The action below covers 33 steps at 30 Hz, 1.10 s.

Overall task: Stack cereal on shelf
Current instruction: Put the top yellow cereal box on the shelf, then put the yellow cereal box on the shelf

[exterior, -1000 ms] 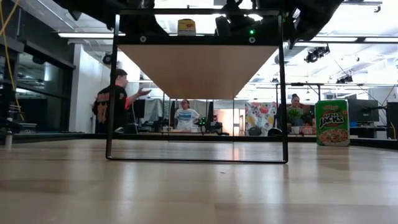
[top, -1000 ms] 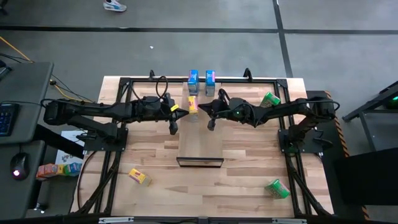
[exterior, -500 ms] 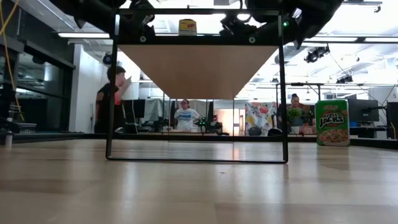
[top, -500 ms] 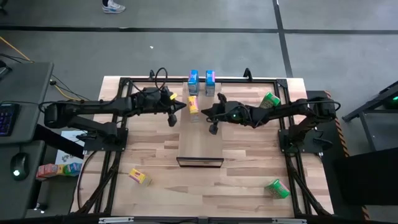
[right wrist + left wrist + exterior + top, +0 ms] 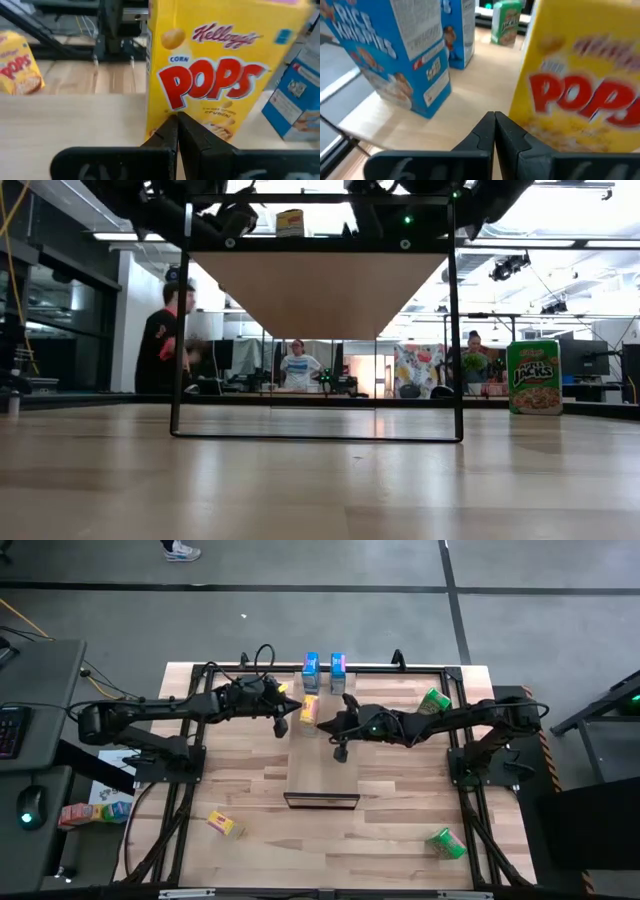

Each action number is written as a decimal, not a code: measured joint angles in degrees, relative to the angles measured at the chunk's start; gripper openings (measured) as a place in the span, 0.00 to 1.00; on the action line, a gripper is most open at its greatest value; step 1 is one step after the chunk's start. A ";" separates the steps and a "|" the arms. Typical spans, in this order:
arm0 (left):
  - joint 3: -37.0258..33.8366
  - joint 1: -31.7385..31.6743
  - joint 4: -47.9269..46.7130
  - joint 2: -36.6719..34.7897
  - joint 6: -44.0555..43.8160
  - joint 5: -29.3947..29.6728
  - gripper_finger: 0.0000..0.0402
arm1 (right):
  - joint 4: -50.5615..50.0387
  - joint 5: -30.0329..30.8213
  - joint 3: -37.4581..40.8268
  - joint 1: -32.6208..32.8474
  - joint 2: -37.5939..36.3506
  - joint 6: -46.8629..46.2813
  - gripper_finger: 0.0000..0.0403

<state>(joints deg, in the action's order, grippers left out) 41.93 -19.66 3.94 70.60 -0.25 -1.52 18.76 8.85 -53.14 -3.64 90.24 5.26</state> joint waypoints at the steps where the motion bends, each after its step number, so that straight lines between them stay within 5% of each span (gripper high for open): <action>1: 0.00 -0.13 -0.50 0.07 -0.09 0.00 0.00 | -1.44 0.62 -0.29 -0.02 0.00 0.18 0.00; 12: -0.18 -1.25 -14.15 -14.37 0.50 1.39 0.00 | -29.85 15.34 -2.41 -0.07 -8.78 -0.06 0.00; 20: -10.72 -1.25 -0.85 -26.98 -1.78 0.40 0.00 | -54.87 14.33 -2.31 2.02 -20.92 -15.04 0.00; 26: -15.70 -1.26 2.06 -30.53 -4.64 0.45 0.00 | -58.83 9.71 -2.30 3.68 -26.54 -21.68 0.00; 33: -15.87 -1.26 2.05 -30.42 -5.49 0.44 0.00 | -58.41 12.40 -2.30 3.72 -28.10 -21.68 0.00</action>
<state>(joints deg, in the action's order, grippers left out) 26.06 -20.93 5.99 40.18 -5.74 -1.08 -39.65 21.26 -55.44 0.08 62.13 -16.42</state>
